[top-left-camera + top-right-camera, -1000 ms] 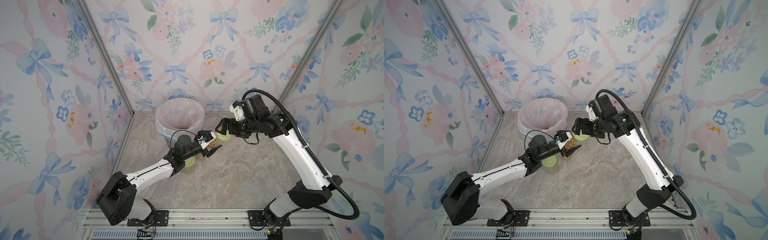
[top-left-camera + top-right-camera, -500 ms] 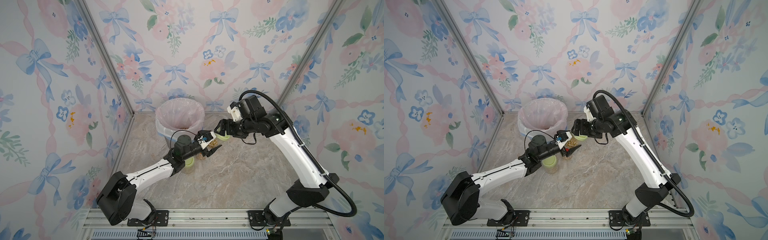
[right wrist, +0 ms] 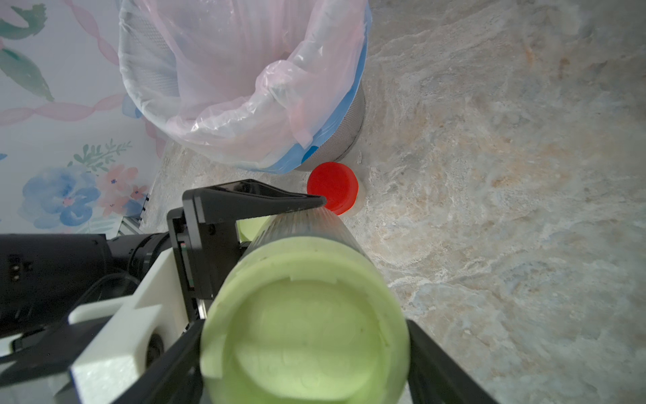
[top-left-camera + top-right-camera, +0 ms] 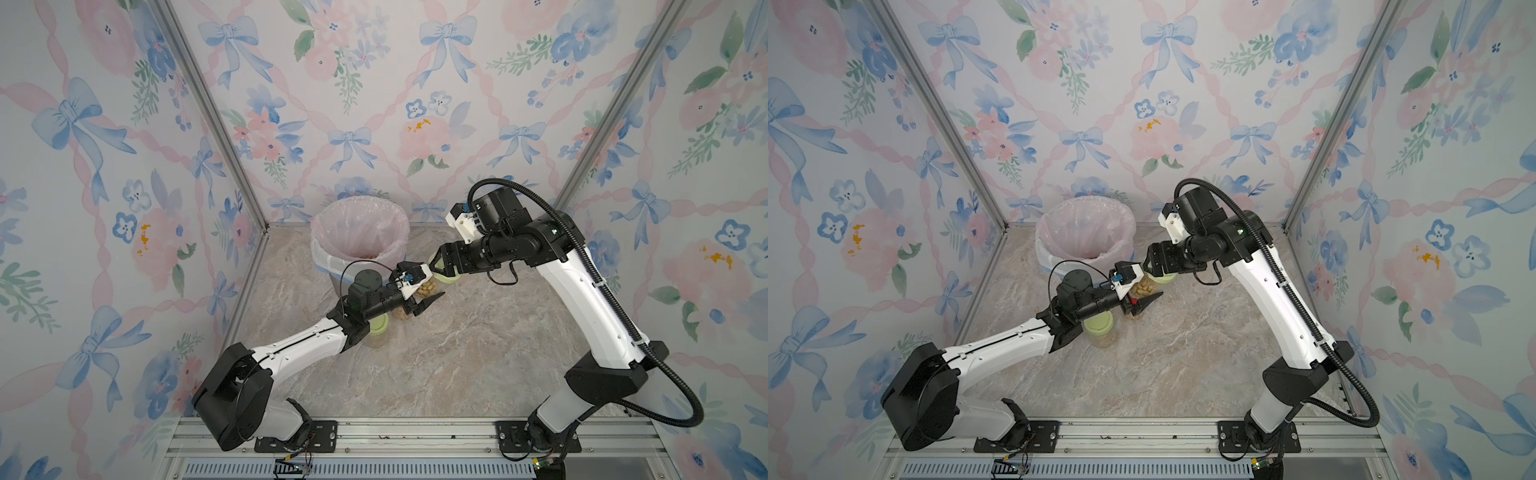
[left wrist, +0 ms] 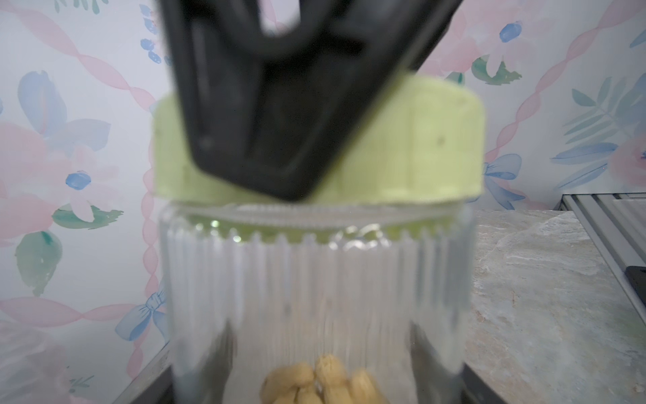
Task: Empty moldy peanuts from jars
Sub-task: Unscrew the lid from the jar.
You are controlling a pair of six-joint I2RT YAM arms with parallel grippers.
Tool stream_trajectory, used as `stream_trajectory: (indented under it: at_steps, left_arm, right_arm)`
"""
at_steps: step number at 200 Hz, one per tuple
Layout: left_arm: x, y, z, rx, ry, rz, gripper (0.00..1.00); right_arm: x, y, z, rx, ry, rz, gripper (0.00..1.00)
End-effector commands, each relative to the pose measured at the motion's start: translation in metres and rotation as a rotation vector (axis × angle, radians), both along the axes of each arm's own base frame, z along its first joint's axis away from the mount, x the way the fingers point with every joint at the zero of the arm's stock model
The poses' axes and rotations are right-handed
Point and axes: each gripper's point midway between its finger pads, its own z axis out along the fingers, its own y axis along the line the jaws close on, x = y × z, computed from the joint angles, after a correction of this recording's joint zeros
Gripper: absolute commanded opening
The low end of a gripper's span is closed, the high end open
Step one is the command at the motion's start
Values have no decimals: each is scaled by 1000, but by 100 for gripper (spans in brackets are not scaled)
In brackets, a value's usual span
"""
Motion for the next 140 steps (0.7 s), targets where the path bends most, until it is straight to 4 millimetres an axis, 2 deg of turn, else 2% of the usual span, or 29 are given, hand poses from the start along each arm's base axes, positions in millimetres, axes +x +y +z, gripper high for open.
stream_trajectory:
  at_steps: [1,70,91,118,140]
  left_arm:
    - [-23,-2,36,-83,-71,-99,10]
    - [-23,-4,31,-82,-48,-117,8]
    - [-22,-6,29,-80,-41,-123,8]
    - [-23,-7,28,-79,-37,-131,8]
    - [-23,-8,28,-78,-34,-135,8]
  right_arm:
    - [7,-1,-4,12,-14,105,83]
    - [13,1,18,90,-93,241,83]
    - [7,7,19,83,-103,290,83]
    - [-12,17,21,48,-160,415,85]
    - [-20,22,21,35,-185,471,85]
